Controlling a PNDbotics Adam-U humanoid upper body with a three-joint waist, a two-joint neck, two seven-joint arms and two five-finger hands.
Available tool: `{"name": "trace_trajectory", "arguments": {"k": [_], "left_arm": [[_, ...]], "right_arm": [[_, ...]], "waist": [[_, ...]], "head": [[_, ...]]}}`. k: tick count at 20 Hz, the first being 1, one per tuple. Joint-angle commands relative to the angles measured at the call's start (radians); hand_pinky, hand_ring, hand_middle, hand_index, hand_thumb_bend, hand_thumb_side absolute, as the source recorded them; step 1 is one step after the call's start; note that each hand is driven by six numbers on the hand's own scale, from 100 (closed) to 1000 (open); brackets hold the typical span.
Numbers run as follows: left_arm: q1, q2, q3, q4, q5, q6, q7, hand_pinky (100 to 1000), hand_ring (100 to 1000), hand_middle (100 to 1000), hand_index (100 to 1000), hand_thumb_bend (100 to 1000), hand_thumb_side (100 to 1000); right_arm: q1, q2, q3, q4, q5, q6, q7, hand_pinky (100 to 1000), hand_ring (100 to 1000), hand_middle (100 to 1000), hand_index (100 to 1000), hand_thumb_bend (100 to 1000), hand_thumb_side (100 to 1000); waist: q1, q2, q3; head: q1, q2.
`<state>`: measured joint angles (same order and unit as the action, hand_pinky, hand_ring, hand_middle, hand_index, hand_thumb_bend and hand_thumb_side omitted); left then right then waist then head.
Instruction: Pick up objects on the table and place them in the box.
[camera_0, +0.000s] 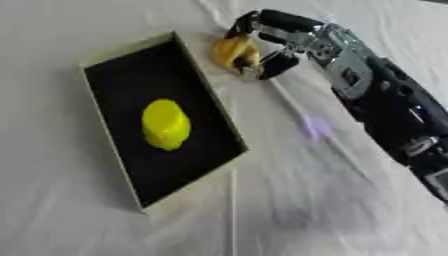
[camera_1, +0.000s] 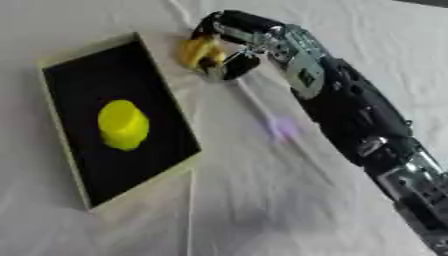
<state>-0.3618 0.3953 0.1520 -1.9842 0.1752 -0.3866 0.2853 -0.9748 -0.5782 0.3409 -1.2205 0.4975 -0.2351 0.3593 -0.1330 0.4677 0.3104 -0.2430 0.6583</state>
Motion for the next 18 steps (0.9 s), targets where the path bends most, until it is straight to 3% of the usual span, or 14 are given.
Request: {"name": "trace_trajectory", "arguments": {"k": [1, 5, 11, 18], "left_arm": [[-0.007, 0.016, 0.003, -0.016, 0.005, 0.002, -0.004, 887, 832, 801, 901, 100, 665], [-0.001, 0.018, 0.006, -0.016, 0.006, 0.003, -0.002, 886, 833, 801, 901, 100, 662], [0.006, 0.018, 0.007, -0.016, 0.005, 0.001, 0.000, 886, 833, 802, 901, 100, 663], [0.003, 0.024, 0.022, -0.016, 0.003, -0.009, 0.016, 884, 834, 802, 900, 100, 654]], "right_arm": [[-0.019, -0.051, -0.002, -0.078, -0.051, 0.027, -0.015, 826, 744, 501, 601, 100, 100], [-0.023, -0.081, -0.007, -0.233, -0.146, 0.069, -0.014, 825, 744, 512, 612, 100, 100], [-0.047, -0.108, -0.032, -0.532, -0.253, 0.193, 0.014, 818, 736, 519, 616, 100, 100], [-0.081, -0.068, 0.013, -0.722, -0.303, 0.257, 0.086, 808, 709, 522, 617, 100, 100]], "waist": [[0.014, -0.033, -0.006], [0.021, -0.042, -0.018], [0.029, -0.047, -0.026], [0.032, -0.052, -0.026]], "head": [[0.002, -0.005], [0.003, -0.003], [0.001, 0.000], [-0.011, 0.006]]}}
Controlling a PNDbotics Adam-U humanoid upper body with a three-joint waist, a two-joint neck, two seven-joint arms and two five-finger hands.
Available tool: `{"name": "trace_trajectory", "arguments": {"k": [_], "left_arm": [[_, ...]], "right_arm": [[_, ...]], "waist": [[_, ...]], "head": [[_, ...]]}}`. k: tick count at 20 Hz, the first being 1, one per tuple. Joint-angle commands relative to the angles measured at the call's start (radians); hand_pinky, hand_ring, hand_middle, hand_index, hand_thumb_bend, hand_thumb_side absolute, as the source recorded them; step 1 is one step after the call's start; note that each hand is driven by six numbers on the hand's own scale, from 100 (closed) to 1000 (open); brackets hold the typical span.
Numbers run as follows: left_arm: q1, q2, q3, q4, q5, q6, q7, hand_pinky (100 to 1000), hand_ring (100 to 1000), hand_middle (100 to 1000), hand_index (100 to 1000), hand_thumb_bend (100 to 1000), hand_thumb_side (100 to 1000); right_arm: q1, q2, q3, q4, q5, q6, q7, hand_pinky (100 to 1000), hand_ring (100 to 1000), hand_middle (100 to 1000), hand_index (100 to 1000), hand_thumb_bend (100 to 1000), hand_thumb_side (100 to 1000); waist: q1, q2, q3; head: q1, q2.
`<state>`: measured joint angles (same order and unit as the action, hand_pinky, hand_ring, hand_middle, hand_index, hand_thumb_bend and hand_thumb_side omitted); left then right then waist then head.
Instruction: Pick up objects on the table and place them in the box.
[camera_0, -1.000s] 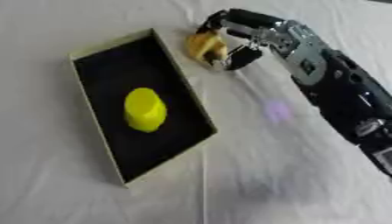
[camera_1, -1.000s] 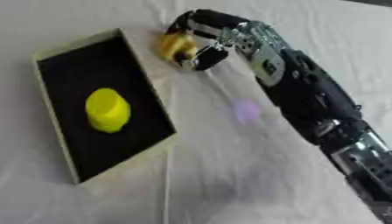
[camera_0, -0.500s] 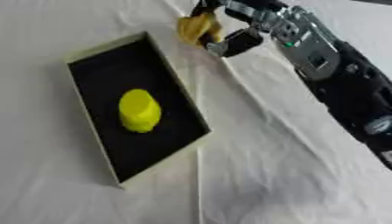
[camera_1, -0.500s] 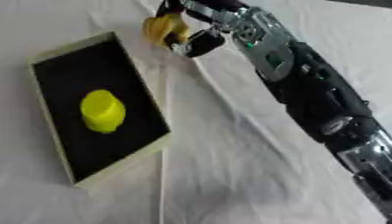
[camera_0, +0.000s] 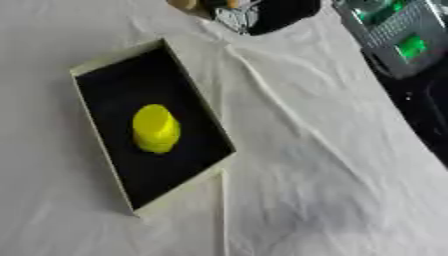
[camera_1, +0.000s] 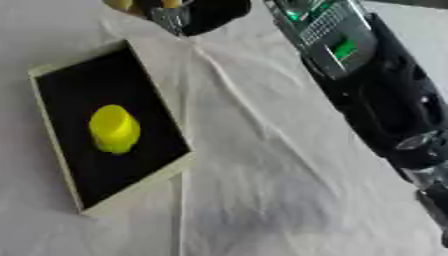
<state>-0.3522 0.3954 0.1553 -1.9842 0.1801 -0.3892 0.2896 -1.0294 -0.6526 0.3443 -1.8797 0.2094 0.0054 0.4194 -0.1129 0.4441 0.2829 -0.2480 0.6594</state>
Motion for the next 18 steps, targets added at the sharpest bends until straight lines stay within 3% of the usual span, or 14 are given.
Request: {"name": "trace_trajectory", "arguments": {"k": [1, 3, 7, 12, 18], "left_arm": [[-0.007, 0.027, 0.025, -0.016, -0.003, -0.012, 0.020, 883, 833, 801, 899, 100, 652], [-0.009, 0.033, 0.033, -0.016, -0.004, -0.025, 0.034, 882, 833, 801, 897, 100, 650], [-0.018, 0.046, 0.039, -0.016, -0.012, -0.065, 0.051, 879, 835, 801, 897, 100, 648], [-0.021, 0.056, 0.035, -0.016, -0.020, -0.102, 0.056, 878, 837, 801, 898, 100, 647], [-0.016, 0.046, 0.030, -0.016, -0.022, -0.102, 0.049, 878, 835, 801, 898, 100, 647]], "right_arm": [[-0.032, 0.019, 0.022, -0.074, -0.006, 0.019, 0.044, 805, 702, 525, 620, 100, 100], [-0.039, 0.051, 0.053, -0.073, 0.028, 0.018, 0.081, 801, 690, 526, 621, 100, 100], [-0.035, 0.136, 0.108, 0.020, 0.124, -0.009, 0.113, 801, 689, 526, 622, 100, 100], [-0.011, 0.215, 0.158, 0.168, 0.239, -0.078, 0.096, 800, 690, 525, 622, 100, 100], [0.022, 0.256, 0.167, 0.336, 0.342, -0.139, 0.037, 798, 690, 522, 621, 100, 100]], "waist": [[0.012, -0.029, 0.003], [0.013, -0.030, 0.007], [0.015, -0.030, 0.017], [0.014, -0.028, 0.024], [0.013, -0.023, 0.028]], "head": [[-0.009, 0.006], [-0.016, 0.006], [-0.026, 0.007], [-0.030, 0.007], [-0.028, 0.001]]}}
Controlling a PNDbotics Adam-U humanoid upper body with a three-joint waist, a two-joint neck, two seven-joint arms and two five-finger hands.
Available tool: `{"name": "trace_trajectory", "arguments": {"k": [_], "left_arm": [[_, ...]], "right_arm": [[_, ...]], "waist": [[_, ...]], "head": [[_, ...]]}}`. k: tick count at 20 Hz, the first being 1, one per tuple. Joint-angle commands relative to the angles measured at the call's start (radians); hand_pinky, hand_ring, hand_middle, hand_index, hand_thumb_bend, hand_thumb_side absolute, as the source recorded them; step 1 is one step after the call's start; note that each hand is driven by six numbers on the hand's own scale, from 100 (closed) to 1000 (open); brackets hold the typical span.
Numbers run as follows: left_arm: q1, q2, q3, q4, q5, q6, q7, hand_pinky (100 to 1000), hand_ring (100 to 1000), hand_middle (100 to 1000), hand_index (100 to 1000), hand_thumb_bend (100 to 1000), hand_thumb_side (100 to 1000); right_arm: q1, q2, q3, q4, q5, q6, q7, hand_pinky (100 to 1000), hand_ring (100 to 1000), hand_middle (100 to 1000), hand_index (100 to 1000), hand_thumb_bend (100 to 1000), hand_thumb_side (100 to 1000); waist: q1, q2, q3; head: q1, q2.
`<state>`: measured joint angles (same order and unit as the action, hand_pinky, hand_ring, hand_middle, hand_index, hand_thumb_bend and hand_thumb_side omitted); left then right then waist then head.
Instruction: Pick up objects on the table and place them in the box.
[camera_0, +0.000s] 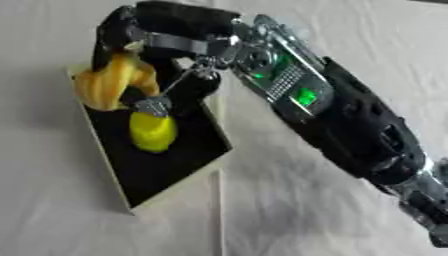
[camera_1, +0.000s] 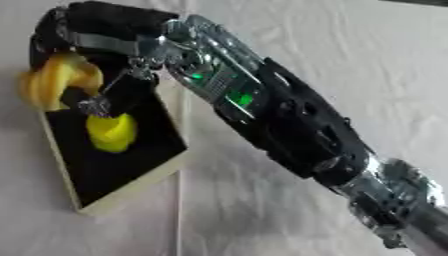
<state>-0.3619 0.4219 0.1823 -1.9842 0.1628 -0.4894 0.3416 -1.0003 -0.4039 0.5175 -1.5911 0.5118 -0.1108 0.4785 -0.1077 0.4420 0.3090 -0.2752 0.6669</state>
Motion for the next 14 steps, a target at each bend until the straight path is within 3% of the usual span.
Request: {"name": "trace_trajectory", "arguments": {"k": [1, 8, 11, 12, 14], "left_arm": [[-0.004, 0.017, 0.003, -0.016, -0.005, 0.000, -0.005, 878, 835, 800, 897, 100, 647], [0.000, 0.006, -0.002, -0.016, -0.003, 0.014, -0.016, 878, 833, 800, 897, 100, 647], [0.002, 0.003, -0.003, -0.016, -0.002, 0.017, -0.020, 878, 833, 800, 897, 100, 648], [0.002, 0.002, -0.003, -0.016, -0.001, 0.018, -0.021, 878, 833, 800, 897, 100, 648], [0.003, 0.001, -0.004, -0.016, 0.000, 0.020, -0.023, 878, 833, 800, 897, 100, 648]], "right_arm": [[-0.001, 0.011, -0.005, 0.069, 0.051, -0.031, -0.032, 797, 691, 522, 621, 100, 100], [0.029, 0.031, 0.008, 0.147, 0.099, -0.074, -0.054, 801, 705, 531, 630, 100, 100], [0.035, 0.033, 0.010, 0.160, 0.113, -0.085, -0.055, 809, 756, 596, 690, 100, 100], [0.036, 0.034, 0.010, 0.161, 0.117, -0.088, -0.052, 823, 797, 676, 776, 100, 100], [0.037, 0.033, 0.009, 0.161, 0.124, -0.099, -0.046, 823, 797, 676, 776, 100, 100]], "waist": [[0.007, -0.020, 0.002], [0.008, -0.015, -0.001], [0.009, -0.014, -0.001], [0.009, -0.014, -0.002], [0.009, -0.014, -0.002]], "head": [[-0.001, -0.007], [0.000, -0.007], [0.000, -0.008], [0.000, -0.008], [0.000, -0.008]]}}
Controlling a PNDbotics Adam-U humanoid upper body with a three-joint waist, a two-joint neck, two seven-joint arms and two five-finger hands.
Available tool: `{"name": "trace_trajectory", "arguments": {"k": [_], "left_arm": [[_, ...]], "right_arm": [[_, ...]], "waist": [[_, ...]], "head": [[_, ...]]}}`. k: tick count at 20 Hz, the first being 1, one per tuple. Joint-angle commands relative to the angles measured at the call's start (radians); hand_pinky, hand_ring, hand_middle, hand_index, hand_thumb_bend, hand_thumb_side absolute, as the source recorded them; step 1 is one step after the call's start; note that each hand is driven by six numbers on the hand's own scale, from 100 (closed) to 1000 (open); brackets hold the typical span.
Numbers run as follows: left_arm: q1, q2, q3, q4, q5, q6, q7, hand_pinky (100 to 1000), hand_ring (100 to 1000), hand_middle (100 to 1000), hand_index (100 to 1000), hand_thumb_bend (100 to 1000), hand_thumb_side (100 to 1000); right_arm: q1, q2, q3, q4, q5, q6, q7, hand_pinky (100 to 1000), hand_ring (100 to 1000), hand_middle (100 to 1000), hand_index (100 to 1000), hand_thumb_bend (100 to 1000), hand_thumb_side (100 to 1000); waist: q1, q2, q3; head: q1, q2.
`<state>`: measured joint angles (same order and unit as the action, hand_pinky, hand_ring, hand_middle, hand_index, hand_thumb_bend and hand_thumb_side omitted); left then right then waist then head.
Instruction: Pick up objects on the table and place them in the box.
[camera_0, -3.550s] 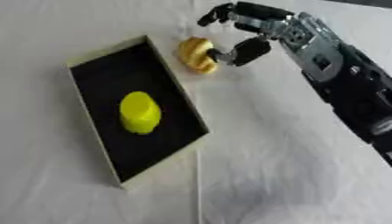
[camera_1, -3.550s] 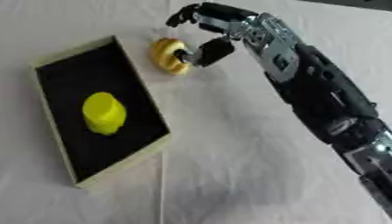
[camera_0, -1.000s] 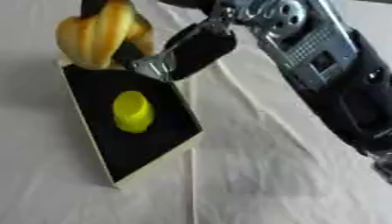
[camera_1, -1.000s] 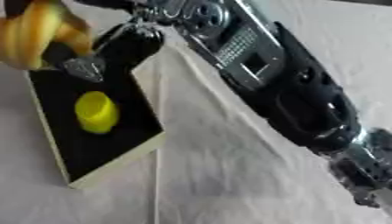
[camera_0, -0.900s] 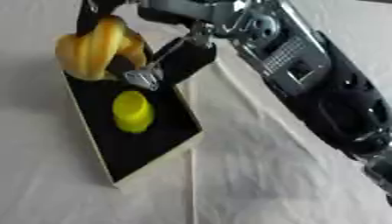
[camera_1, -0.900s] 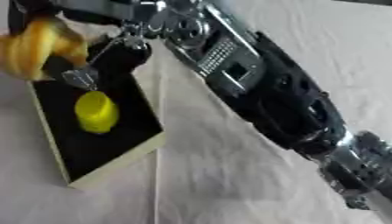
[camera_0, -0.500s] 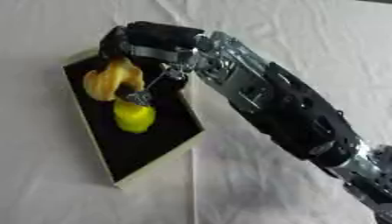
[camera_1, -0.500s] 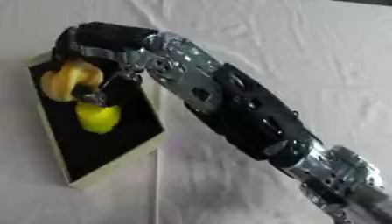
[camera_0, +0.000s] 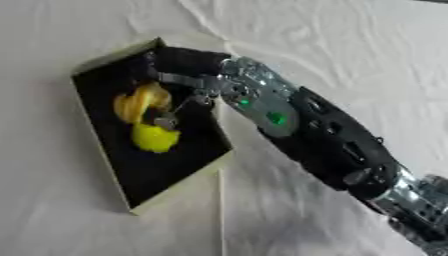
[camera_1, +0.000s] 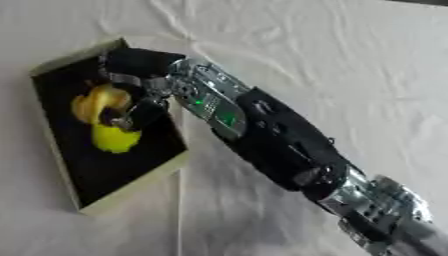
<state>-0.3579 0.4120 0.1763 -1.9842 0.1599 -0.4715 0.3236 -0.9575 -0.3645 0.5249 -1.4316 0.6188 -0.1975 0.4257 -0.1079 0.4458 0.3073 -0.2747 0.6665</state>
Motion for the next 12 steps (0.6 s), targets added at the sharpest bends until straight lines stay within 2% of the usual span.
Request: {"name": "trace_trajectory", "arguments": {"k": [1, 2, 4, 6, 9, 12], "left_arm": [[-0.001, 0.011, 0.002, -0.016, 0.004, 0.002, -0.006, 878, 833, 800, 897, 100, 648], [-0.001, 0.010, 0.002, -0.016, 0.004, 0.003, -0.007, 879, 833, 800, 898, 100, 648], [0.000, 0.010, -0.001, -0.016, 0.005, 0.007, -0.011, 879, 833, 800, 898, 100, 649], [0.001, 0.009, -0.001, -0.016, 0.006, 0.010, -0.014, 879, 832, 800, 898, 100, 650], [0.002, 0.007, -0.002, -0.016, 0.007, 0.013, -0.019, 879, 832, 799, 898, 100, 651], [0.002, 0.006, -0.003, -0.016, 0.008, 0.017, -0.023, 879, 832, 798, 899, 100, 652]], "right_arm": [[-0.006, -0.006, 0.001, 0.001, 0.020, -0.016, 0.008, 823, 797, 676, 776, 100, 100], [-0.008, -0.006, -0.001, -0.001, 0.023, -0.019, 0.008, 872, 871, 794, 887, 291, 295], [-0.013, -0.012, -0.012, -0.024, 0.043, -0.036, -0.008, 871, 865, 784, 889, 334, 352], [-0.013, -0.018, -0.023, -0.039, 0.070, -0.043, -0.031, 877, 871, 791, 898, 337, 394], [-0.011, -0.022, -0.033, -0.054, 0.100, -0.049, -0.061, 877, 871, 790, 898, 340, 396], [-0.013, -0.026, -0.050, -0.083, 0.094, -0.044, -0.077, 883, 875, 793, 906, 310, 396]], "waist": [[0.009, -0.018, -0.001], [0.009, -0.019, -0.001], [0.009, -0.020, -0.003], [0.008, -0.021, -0.003], [0.008, -0.022, -0.005], [0.009, -0.023, -0.007]], "head": [[-0.001, -0.007], [-0.001, -0.008], [0.000, -0.009], [0.000, -0.010], [0.000, -0.010], [0.000, -0.011]]}}
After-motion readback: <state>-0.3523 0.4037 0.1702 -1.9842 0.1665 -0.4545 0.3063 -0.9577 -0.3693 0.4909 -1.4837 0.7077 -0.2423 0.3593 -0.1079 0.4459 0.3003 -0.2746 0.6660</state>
